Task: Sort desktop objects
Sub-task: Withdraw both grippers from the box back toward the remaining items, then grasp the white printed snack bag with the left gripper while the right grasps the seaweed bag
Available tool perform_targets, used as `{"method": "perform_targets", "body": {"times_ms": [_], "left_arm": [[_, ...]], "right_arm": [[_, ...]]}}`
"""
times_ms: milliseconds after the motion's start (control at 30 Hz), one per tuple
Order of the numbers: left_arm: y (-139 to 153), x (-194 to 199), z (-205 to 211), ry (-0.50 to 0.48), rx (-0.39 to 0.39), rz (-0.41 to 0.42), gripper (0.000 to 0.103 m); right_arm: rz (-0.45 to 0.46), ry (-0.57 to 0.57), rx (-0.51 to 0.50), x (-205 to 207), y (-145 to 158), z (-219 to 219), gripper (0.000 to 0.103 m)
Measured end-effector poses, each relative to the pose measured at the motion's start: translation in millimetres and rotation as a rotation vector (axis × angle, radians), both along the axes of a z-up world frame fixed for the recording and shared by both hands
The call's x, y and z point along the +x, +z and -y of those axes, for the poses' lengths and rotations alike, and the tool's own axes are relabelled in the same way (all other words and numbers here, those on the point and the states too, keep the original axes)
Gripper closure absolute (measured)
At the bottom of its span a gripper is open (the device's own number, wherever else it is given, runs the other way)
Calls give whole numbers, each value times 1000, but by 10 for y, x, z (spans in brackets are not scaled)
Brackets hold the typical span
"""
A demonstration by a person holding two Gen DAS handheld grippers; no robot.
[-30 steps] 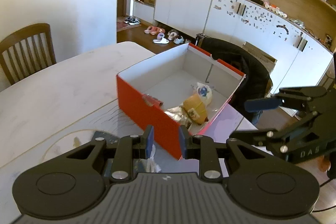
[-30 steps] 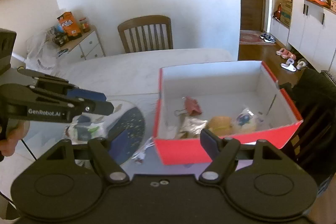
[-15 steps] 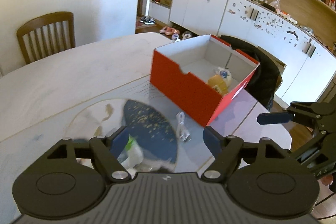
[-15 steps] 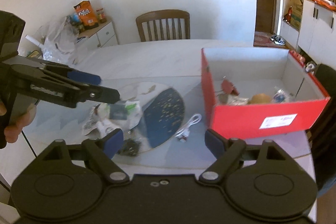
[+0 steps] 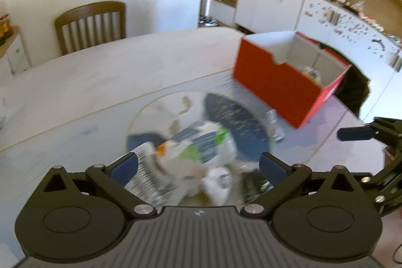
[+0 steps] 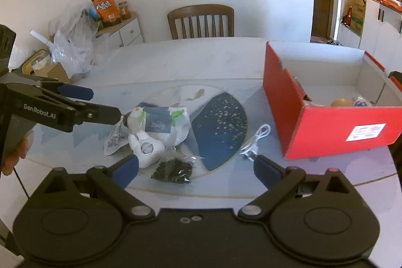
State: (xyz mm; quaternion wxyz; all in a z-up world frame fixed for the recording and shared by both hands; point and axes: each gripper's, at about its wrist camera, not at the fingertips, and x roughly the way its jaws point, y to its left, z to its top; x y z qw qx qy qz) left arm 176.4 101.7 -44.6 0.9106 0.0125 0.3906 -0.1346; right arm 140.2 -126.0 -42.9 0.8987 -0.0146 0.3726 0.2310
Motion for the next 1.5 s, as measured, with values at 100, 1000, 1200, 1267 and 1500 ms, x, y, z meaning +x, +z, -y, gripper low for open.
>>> {"method": "perform_targets", "body": {"times_ms": [100, 1000, 1200, 1267, 1500], "left_arm": [[-137, 33, -116, 15, 16, -19, 0], [-605, 526, -680, 291, -64, -223, 0], [-739, 602, -699, 317, -62, -265, 1], [-781, 614, -699, 316, -54, -268, 1], [-823, 615, -602, 272, 18, -238, 3]], "right_arm": [[-13, -1, 6, 38, -91, -84, 5], [-77, 10, -48, 343, -543, -476, 14], [-95, 27, -75, 398, -636, -559, 20], [-100, 33, -85, 410, -670, -583, 22], [-104, 53, -112, 460, -745, -644, 31]]}}
